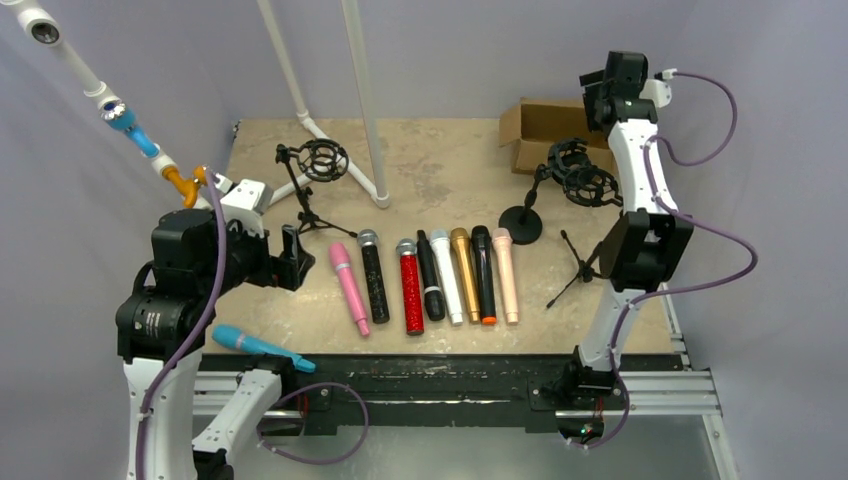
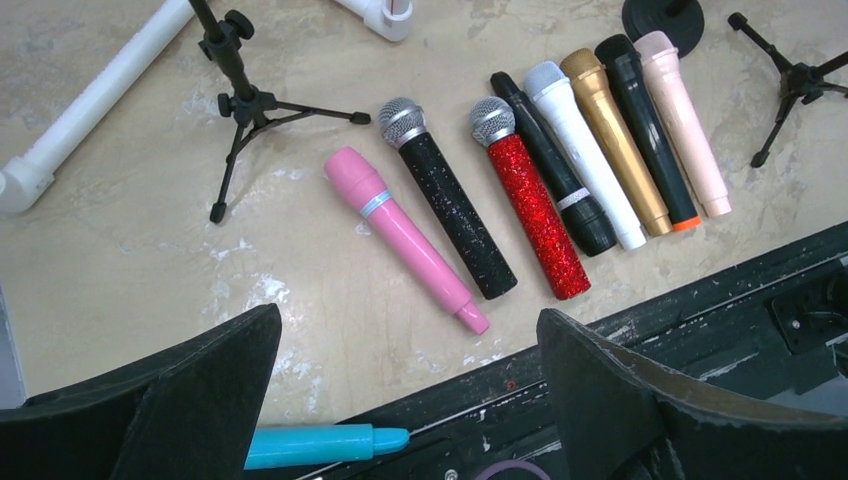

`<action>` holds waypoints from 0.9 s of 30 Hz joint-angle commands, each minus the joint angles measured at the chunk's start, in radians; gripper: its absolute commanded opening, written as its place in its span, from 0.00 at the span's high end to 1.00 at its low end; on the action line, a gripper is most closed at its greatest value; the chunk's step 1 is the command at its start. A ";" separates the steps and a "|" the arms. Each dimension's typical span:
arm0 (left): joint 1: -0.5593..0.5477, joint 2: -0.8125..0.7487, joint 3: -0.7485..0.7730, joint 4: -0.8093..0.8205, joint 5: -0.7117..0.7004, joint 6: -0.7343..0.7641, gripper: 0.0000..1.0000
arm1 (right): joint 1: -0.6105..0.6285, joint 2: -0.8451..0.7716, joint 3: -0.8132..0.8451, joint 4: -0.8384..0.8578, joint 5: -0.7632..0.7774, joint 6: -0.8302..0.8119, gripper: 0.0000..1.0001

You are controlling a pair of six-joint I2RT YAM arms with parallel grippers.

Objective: Attach the microphones to the stand

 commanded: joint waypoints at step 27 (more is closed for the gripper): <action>0.005 0.036 0.102 -0.053 -0.105 0.053 0.00 | 1.289 -0.376 -0.488 0.216 0.159 -0.697 0.30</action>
